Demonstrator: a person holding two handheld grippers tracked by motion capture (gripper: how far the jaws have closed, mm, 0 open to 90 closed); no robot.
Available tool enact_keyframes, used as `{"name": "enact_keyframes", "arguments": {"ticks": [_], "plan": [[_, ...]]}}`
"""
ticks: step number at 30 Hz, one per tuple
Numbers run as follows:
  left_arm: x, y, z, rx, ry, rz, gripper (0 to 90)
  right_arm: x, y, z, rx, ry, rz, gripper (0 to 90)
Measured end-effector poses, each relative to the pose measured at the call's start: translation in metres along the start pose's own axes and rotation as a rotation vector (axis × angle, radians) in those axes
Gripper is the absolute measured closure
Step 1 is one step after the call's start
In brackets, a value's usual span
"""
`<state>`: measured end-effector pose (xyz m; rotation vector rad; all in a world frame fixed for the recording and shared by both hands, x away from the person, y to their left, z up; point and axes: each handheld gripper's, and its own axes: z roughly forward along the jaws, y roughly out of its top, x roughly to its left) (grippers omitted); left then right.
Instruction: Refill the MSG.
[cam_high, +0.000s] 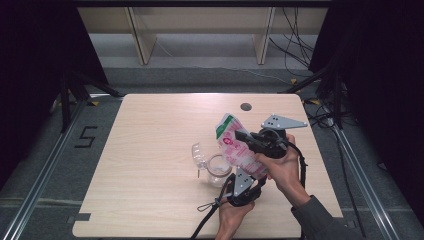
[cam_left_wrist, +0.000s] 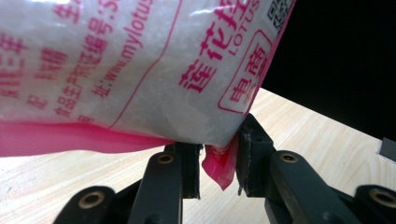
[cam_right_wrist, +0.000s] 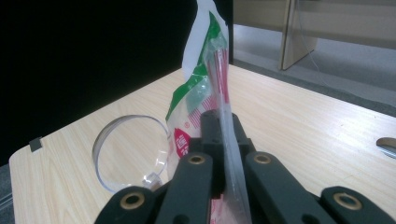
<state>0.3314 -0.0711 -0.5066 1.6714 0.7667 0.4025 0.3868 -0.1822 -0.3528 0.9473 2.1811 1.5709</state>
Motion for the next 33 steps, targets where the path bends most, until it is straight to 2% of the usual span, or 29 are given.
{"name": "enact_keyframes", "arguments": {"ticks": [1, 2, 3, 4, 5, 6, 8, 9, 10, 13, 14, 15, 17, 18, 23, 33], "plan": [[0.0, 0.0, 0.0, 0.003, -0.003, 0.0, 72.7, -0.001, 0.001, 0.001, 0.003, 0.006, -0.003, 90.0], [0.0, 0.0, 0.0, 0.002, 0.004, 0.0, 72.7, 0.0, 0.001, 0.002, 0.005, 0.003, 0.015, 90.0], [0.001, 0.001, 0.0, 0.015, -0.003, 0.012, 72.7, -0.001, 0.001, 0.003, 0.005, 0.01, -0.001, 90.0], [0.0, 0.0, 0.001, 0.015, -0.007, 0.006, 72.7, -0.002, 0.001, 0.004, 0.009, -0.002, -0.008, 90.0], [0.001, 0.0, 0.001, 0.018, -0.001, 0.006, 72.7, 0.0, 0.001, 0.005, 0.017, 0.005, 0.021, 90.0], [0.002, 0.0, 0.001, 0.012, 0.007, 0.017, 72.8, 0.0, 0.001, 0.006, 0.021, 0.006, 0.012, 90.0], [0.002, 0.0, 0.003, 0.006, -0.001, 0.007, 72.9, 0.002, 0.001, 0.007, 0.04, -0.004, 0.004, 90.0], [0.001, 0.0, 0.003, 0.011, 0.003, 0.008, 72.9, 0.001, 0.002, 0.01, 0.032, -0.006, -0.022, 90.0], [0.001, 0.0, 0.003, 0.007, 0.001, 0.007, 72.9, 0.003, 0.002, 0.01, 0.051, -0.007, -0.002, 90.0], [0.003, 0.0, 0.004, 0.012, -0.006, 0.018, 73.0, 0.002, 0.003, 0.013, 0.063, -0.009, -0.02, 90.0], [0.002, 0.0, 0.006, -0.014, -0.018, -0.012, 73.0, 0.0, 0.003, 0.014, 0.062, -0.015, -0.043, 90.0], [0.003, 0.0, 0.006, 0.0, -0.026, 0.003, 73.0, 0.002, 0.003, 0.015, 0.07, -0.017, -0.021, 90.0], [0.003, -0.001, 0.005, 0.01, -0.029, 0.008, 73.1, 0.0, 0.003, 0.018, 0.077, -0.025, -0.028, 90.0], [0.002, -0.001, 0.007, -0.012, -0.032, -0.02, 73.1, 0.002, 0.003, 0.019, 0.091, -0.03, -0.016, 90.0], [0.001, -0.001, 0.007, -0.015, -0.039, -0.02, 73.2, 0.0, 0.003, 0.024, 0.085, -0.023, -0.046, 90.0], [0.002, -0.001, 0.007, -0.016, -0.046, -0.029, 73.3, 0.0, 0.003, 0.024, 0.099, -0.031, -0.035, 90.0]]}}
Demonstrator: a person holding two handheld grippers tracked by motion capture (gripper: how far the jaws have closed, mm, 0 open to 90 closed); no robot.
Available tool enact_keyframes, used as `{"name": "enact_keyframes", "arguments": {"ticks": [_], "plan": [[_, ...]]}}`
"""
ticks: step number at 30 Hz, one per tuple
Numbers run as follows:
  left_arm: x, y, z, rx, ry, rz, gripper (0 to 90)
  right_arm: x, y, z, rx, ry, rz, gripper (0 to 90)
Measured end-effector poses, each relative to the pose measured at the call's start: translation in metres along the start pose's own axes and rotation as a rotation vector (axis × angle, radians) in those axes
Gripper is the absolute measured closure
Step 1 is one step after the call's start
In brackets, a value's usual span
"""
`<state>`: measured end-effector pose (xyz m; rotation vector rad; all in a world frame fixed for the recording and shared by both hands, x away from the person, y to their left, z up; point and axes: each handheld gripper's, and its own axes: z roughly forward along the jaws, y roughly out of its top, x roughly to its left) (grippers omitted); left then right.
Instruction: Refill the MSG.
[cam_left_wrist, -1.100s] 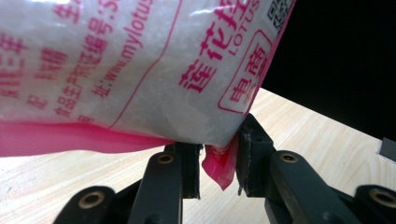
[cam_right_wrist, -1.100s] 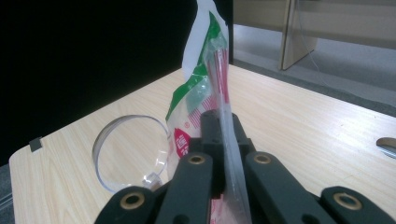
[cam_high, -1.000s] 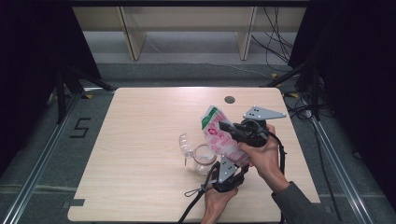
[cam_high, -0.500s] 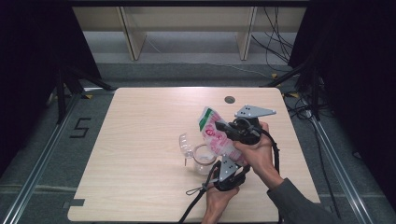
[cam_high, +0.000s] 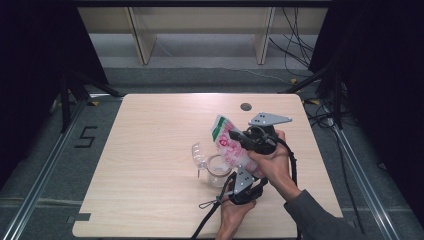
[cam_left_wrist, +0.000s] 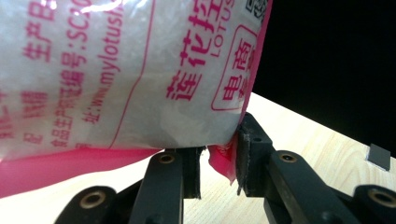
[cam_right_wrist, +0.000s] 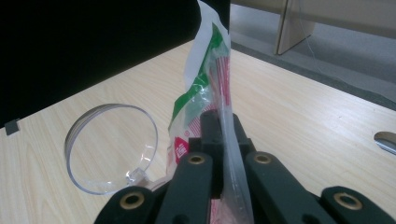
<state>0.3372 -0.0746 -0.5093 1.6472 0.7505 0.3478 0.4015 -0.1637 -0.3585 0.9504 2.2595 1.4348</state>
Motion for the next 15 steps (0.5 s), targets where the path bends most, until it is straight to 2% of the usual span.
{"name": "enact_keyframes", "arguments": {"ticks": [3, 7, 8, 10, 12, 15], "plan": [[-0.0009, 0.0003, -0.0001, 0.004, 0.005, -0.003, 73.3, 0.0013, -0.0001, 0.0007, 0.002, 0.003, 0.012, 90.0], [-0.0007, 0.0002, 0.0009, -0.002, -0.005, -0.007, 73.3, -0.0001, 0.0001, 0.0026, -0.001, 0.005, -0.006, 90.0], [-0.0011, 0.0003, 0.0004, 0.0, -0.002, -0.007, 73.3, -0.0006, 0.0004, 0.0017, 0.005, -0.008, -0.016, 90.0], [-0.0011, 0.0003, 0.0001, 0.002, 0.0, -0.005, 73.3, 0.0012, 0.0002, 0.0023, 0.008, 0.002, -0.001, 90.0], [-0.001, 0.0005, 0.0, 0.001, 0.002, -0.008, 73.3, 0.0002, 0.0004, 0.0027, 0.002, 0.003, -0.016, 90.0], [-0.0008, 0.0002, 0.0006, -0.007, -0.009, -0.015, 73.3, 0.0008, 0.0004, 0.0032, 0.002, 0.006, -0.01, 90.0]]}}
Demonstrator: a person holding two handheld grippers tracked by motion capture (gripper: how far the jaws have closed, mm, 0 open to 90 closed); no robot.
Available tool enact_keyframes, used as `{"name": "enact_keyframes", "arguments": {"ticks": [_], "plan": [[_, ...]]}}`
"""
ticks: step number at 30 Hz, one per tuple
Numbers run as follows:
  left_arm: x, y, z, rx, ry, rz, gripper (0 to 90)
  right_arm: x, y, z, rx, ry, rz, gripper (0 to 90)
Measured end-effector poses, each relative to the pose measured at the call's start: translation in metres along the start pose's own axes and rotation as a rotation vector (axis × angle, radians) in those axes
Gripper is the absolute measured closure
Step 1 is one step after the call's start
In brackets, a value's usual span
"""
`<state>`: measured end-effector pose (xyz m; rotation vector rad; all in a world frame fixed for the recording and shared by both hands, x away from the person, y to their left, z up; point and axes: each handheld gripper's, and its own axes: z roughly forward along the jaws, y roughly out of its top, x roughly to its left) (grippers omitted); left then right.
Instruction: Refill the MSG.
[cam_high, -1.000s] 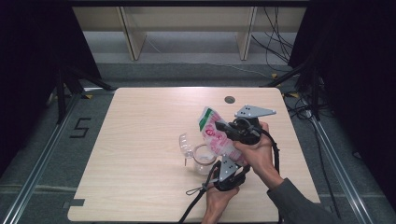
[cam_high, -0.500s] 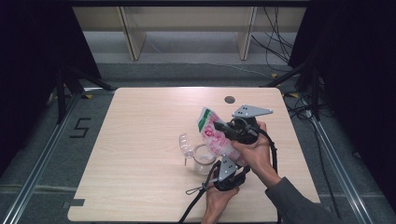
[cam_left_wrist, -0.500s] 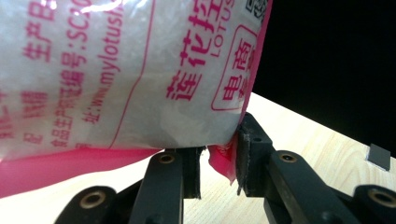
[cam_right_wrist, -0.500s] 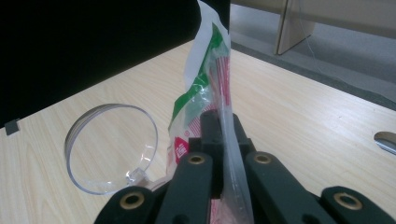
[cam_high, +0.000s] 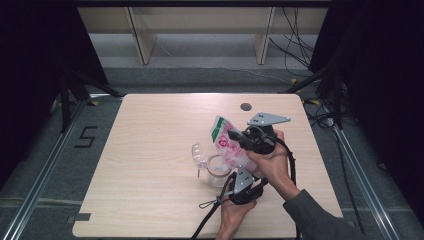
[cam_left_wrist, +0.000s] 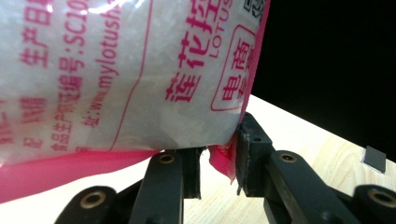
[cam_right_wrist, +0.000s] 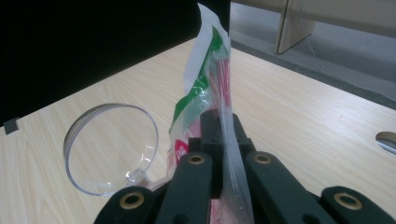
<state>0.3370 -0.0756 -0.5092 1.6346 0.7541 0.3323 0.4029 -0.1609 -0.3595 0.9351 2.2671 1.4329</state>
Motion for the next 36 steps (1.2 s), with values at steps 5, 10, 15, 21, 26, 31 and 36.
{"name": "enact_keyframes", "arguments": {"ticks": [5, 10, 15, 21, 26, 31, 36], "plan": [[0.0, 0.0, -0.0002, -0.003, -0.002, -0.002, 73.3, 0.0006, -0.0002, 0.0015, -0.006, 0.007, 0.004, 90.0], [-0.0006, -0.0001, -0.0001, -0.008, -0.006, -0.009, 73.4, 0.0026, 0.0002, 0.0021, 0.007, 0.001, -0.005, 90.0], [-0.0009, -0.0002, -0.0001, -0.008, -0.008, -0.009, 73.4, 0.0041, -0.0005, 0.0064, 0.012, -0.005, -0.019, 90.0], [-0.0008, 0.0001, -0.0008, -0.011, -0.01, -0.013, 73.4, 0.0053, 0.0004, 0.0076, 0.023, -0.008, -0.023, 90.0], [-0.0005, 0.0003, -0.0012, -0.014, -0.011, -0.013, 73.4, 0.0073, -0.0002, 0.0089, 0.022, -0.002, -0.005, 90.0], [-0.0006, 0.0003, -0.0011, -0.018, -0.013, -0.015, 73.4, 0.0076, -0.0005, 0.0101, 0.014, 0.003, -0.001, 90.0], [-0.0018, 0.0005, -0.0015, -0.019, -0.013, -0.018, 73.3, 0.0089, -0.0002, 0.0087, 0.027, -0.002, -0.007, 90.0]]}}
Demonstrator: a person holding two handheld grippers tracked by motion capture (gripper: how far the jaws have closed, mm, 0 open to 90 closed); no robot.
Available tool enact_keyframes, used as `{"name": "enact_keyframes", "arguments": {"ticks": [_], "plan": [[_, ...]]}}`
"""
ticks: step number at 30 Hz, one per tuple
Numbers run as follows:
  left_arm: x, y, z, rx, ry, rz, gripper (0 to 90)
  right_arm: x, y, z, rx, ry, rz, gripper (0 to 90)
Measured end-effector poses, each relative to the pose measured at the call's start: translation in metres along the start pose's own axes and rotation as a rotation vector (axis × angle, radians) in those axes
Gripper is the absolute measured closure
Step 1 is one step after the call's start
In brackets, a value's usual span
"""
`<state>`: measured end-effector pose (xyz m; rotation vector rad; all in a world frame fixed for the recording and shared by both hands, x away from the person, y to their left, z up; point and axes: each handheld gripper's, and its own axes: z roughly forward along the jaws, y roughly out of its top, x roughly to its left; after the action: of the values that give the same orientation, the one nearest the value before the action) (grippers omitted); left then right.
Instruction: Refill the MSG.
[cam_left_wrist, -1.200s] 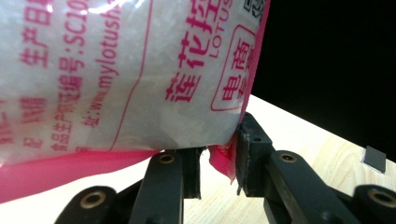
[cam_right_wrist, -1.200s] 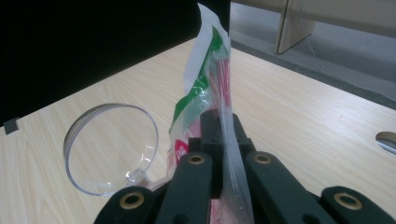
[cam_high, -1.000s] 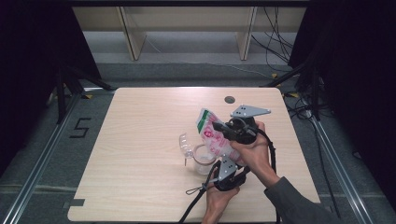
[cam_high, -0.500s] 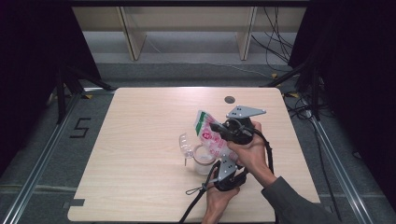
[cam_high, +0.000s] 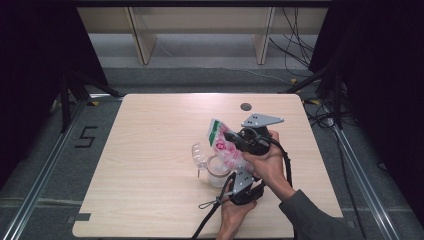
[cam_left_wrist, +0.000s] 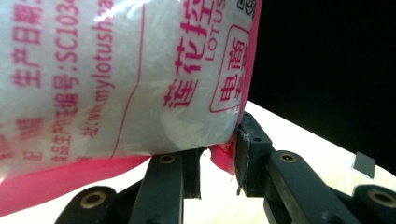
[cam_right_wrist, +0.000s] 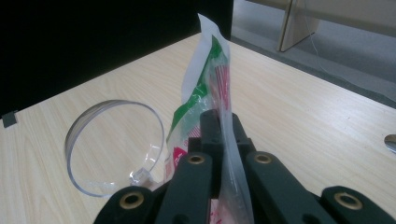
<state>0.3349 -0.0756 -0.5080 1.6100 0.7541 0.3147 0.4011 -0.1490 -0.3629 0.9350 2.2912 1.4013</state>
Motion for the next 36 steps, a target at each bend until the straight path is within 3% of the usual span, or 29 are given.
{"name": "enact_keyframes", "arguments": {"ticks": [4, 8, 9, 13, 20, 22, 36], "plan": [[0.0001, 0.0005, -0.0005, -0.001, 0.0, 0.002, 73.4, 0.0001, 0.0001, 0.0009, -0.02, 0.008, 0.001, 90.0], [-0.0001, 0.0007, -0.0005, 0.005, 0.003, 0.001, 73.4, 0.0002, 0.0003, 0.0007, -0.004, 0.003, 0.002, 90.0], [-0.0001, 0.0008, -0.0007, 0.004, 0.004, 0.001, 73.4, -0.0013, 0.0005, 0.0014, -0.012, 0.002, -0.017, 90.0], [0.0012, 0.0018, 0.0, -0.008, -0.009, -0.006, 73.4, 0.0007, 0.0013, 0.0011, -0.01, -0.004, 0.007, 90.0], [0.0025, 0.003, 0.0006, -0.014, -0.014, -0.015, 73.5, -0.001, 0.0039, 0.0044, -0.013, 0.012, -0.039, 90.0], [0.0031, 0.0038, 0.0003, -0.014, -0.017, -0.015, 73.5, 0.0018, 0.0043, 0.0033, 0.002, -0.004, -0.016, 90.0], [0.0025, 0.0039, -0.0005, -0.017, -0.014, -0.01, 73.6, 0.003, 0.0052, 0.0045, -0.003, 0.007, -0.019, 90.0]]}}
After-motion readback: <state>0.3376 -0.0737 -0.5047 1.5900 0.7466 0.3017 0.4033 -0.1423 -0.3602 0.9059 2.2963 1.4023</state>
